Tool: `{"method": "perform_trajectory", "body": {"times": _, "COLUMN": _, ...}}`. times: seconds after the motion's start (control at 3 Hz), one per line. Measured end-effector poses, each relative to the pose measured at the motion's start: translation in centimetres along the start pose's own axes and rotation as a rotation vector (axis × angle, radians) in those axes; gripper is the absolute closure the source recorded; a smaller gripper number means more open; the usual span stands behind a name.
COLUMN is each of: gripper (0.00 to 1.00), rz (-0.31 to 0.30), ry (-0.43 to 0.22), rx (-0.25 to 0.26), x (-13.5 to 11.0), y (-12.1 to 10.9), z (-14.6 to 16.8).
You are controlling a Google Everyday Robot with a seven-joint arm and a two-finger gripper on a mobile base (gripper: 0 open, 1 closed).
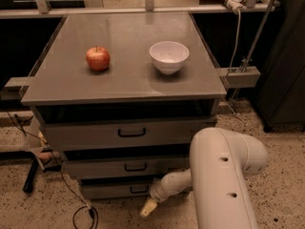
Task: Open bottom drawer
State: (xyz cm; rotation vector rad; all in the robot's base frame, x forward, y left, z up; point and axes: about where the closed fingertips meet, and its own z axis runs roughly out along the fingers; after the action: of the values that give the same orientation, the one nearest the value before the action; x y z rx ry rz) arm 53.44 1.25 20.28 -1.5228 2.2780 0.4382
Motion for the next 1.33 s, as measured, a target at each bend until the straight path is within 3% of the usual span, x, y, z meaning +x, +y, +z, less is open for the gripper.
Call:
{"method": "perform_trajectory", "body": {"times": 0.67, "gripper": 0.00, "rz": -0.022, "ry": 0.012, "rx": 0.054, "x": -0.7, "y": -1.0, "z": -1.4}}
{"method": "perform_trajectory", "body": {"times": 1.33, "gripper": 0.00, "rz": -0.018, "ry": 0.017, "rx": 0.028, "x": -0.3, "y": 0.5, "z": 2.6}}
